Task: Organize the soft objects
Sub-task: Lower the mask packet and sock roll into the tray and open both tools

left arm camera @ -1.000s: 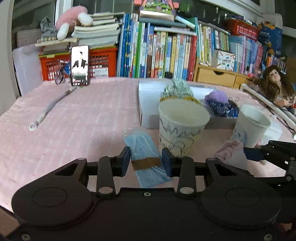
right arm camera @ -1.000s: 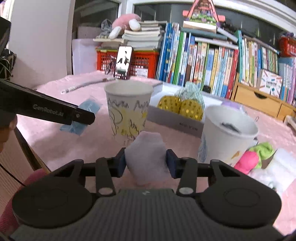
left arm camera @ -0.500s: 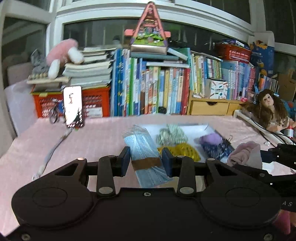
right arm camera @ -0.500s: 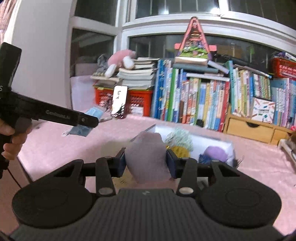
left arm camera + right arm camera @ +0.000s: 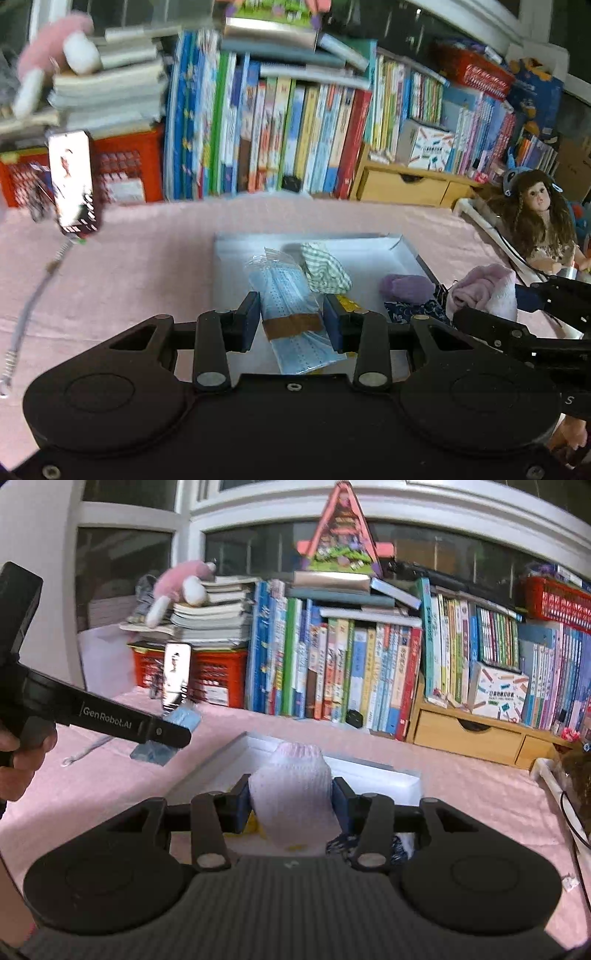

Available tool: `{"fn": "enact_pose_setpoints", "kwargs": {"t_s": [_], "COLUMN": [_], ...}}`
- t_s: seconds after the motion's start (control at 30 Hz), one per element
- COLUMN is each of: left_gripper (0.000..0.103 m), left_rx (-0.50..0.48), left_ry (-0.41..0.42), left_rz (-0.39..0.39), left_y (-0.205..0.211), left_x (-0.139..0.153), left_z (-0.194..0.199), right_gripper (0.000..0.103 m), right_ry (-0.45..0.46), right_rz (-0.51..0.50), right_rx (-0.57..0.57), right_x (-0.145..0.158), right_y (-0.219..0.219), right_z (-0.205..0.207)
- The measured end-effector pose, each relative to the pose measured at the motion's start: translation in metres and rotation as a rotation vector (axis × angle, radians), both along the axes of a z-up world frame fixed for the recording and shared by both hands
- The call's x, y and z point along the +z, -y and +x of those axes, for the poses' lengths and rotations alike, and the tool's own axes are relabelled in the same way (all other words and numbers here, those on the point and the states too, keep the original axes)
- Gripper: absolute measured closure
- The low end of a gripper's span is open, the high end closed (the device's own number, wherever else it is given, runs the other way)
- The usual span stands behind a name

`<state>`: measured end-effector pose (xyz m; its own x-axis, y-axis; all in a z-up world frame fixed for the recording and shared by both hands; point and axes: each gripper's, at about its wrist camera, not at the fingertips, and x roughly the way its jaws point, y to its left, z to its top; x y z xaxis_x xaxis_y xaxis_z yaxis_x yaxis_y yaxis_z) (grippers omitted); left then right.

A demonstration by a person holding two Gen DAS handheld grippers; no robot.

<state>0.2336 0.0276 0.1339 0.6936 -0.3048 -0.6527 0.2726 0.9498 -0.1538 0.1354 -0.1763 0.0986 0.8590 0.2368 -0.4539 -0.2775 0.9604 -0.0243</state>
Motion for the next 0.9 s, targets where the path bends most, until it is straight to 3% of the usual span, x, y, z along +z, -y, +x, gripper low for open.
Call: {"fn": "enact_pose_setpoints", "kwargs": {"t_s": [0.17,0.37,0.9], "left_gripper": [0.068,0.068,0.067], "left_rx": [0.017,0.037,0.048], "left_ry": [-0.100,-0.163,-0.274], "left_rz": [0.015,0.043,0.033], "left_y": [0.009,0.016,0.015], "left_x": [-0.021,-0.043,-0.082], "left_z": [0.043,0.078,0.110], "right_gripper": [0.053,0.053,0.052], "right_ry": [-0.105,-0.220,-0.406], "right_rz": [0.030,0.058,0.136], "right_rx": [-0.020,-0.028,-0.081], "right_x": [-0.005,-0.020,-0.054], "right_y": [0.012,0.014,0.018], "right_z": [0.041,0.084,0.141]}}
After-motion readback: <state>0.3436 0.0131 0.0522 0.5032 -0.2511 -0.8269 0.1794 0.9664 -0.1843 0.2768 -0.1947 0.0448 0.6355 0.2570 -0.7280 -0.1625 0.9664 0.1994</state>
